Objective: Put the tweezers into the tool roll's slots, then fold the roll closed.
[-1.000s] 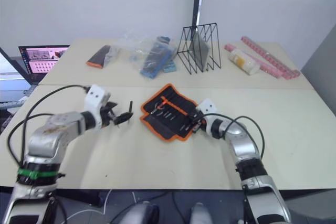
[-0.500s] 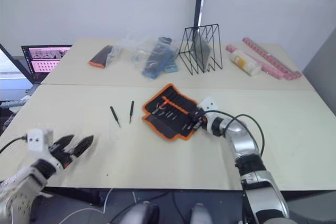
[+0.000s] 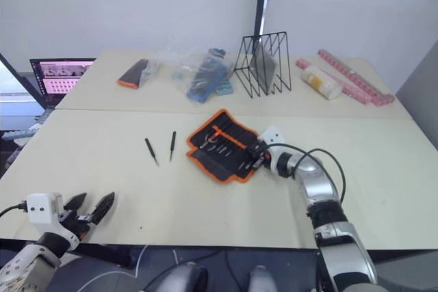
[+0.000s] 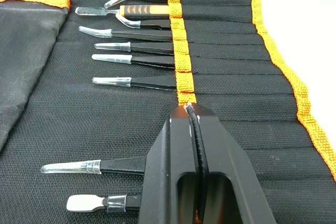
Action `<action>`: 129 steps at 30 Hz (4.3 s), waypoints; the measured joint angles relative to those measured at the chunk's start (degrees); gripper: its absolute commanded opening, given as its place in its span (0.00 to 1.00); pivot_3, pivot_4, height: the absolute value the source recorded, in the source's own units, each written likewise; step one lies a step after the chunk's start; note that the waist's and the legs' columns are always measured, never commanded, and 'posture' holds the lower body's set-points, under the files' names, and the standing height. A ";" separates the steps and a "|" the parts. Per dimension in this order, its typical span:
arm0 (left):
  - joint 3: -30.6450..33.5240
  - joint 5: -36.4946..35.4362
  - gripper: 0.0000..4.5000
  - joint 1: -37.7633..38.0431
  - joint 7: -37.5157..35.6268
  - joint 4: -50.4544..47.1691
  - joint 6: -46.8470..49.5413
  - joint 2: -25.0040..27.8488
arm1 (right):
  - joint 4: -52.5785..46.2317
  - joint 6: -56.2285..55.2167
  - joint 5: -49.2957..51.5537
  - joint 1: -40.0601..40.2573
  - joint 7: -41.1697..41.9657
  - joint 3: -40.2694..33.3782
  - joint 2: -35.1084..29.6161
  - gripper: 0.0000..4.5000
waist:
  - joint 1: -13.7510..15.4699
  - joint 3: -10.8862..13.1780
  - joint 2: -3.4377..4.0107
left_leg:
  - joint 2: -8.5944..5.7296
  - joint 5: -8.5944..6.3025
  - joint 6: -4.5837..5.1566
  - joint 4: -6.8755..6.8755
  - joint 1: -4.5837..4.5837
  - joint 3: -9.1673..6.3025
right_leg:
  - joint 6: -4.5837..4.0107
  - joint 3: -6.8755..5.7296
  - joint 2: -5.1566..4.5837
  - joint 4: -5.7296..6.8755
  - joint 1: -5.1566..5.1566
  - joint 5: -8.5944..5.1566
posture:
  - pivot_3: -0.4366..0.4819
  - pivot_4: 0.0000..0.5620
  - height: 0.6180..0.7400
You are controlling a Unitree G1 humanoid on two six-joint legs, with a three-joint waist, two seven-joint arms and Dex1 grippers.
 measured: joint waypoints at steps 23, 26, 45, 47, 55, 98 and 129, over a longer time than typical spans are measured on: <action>-19.45 11.00 0.99 -32.99 30.61 5.64 22.32 -7.42 | -3.02 1.86 -0.06 1.11 -0.15 -0.13 -0.87 0.00 | 0.33 0.00 -0.02 | -0.06 0.01 0.00 -0.02 -0.02 0.05 | 0.02 0.04 0.03 0.12 0.10 0.01 | 0.48 0.27 0.56; -19.51 12.96 0.99 -35.20 34.16 7.69 24.74 -9.48 | -4.16 2.90 -0.06 1.53 -0.20 -0.14 -1.26 0.00 | 0.37 0.00 -0.02 | -0.06 0.01 0.00 -0.02 -0.03 0.05 | 0.02 0.04 0.02 0.12 0.10 0.01 | 0.48 0.27 0.56; -14.82 17.95 0.00 -41.74 40.33 10.08 33.37 -13.68 | -6.09 4.37 -0.10 2.47 -0.68 -0.21 -1.96 0.00 | 0.65 0.00 -0.01 | -0.07 0.05 -0.07 -0.01 -0.03 0.05 | 0.02 0.04 0.01 0.15 0.11 0.01 | 0.48 0.27 0.56; -14.67 17.98 0.00 -41.24 39.54 9.88 33.36 -12.38 | -6.08 4.37 -0.11 2.46 -0.72 -0.20 -1.97 0.00 | 0.63 0.00 -0.01 | -0.07 0.05 -0.07 -0.02 -0.03 0.05 | 0.02 0.04 0.02 0.15 0.10 0.01 | 0.48 0.27 0.56; -15.96 17.73 0.00 -37.74 32.22 8.66 29.90 -6.75 | -6.18 4.36 -0.04 2.46 -0.78 -0.31 -1.97 0.00 | 0.41 0.00 -0.01 | -0.05 0.05 -0.08 -0.04 -0.04 0.06 | 0.02 0.04 0.03 0.15 0.06 0.01 | 0.48 0.27 0.56; -39.97 3.89 0.00 -59.02 5.04 18.93 48.08 -3.29 | -8.84 4.95 1.66 5.77 -2.06 -2.46 -2.21 0.00 | -0.34 0.00 -0.01 | -0.05 0.06 -0.07 -0.06 -0.06 0.05 | 0.02 0.06 0.04 0.12 0.10 0.01 | 0.48 0.27 0.56; -41.70 11.19 0.00 -63.54 5.35 34.75 36.23 -12.17 | -12.16 6.50 1.03 7.55 -4.81 -1.59 0.10 0.00 | -0.41 0.00 -0.01 | -0.06 0.07 -0.07 -0.02 -0.05 0.05 | 0.02 0.05 0.03 0.15 0.12 0.01 | 0.48 0.27 0.56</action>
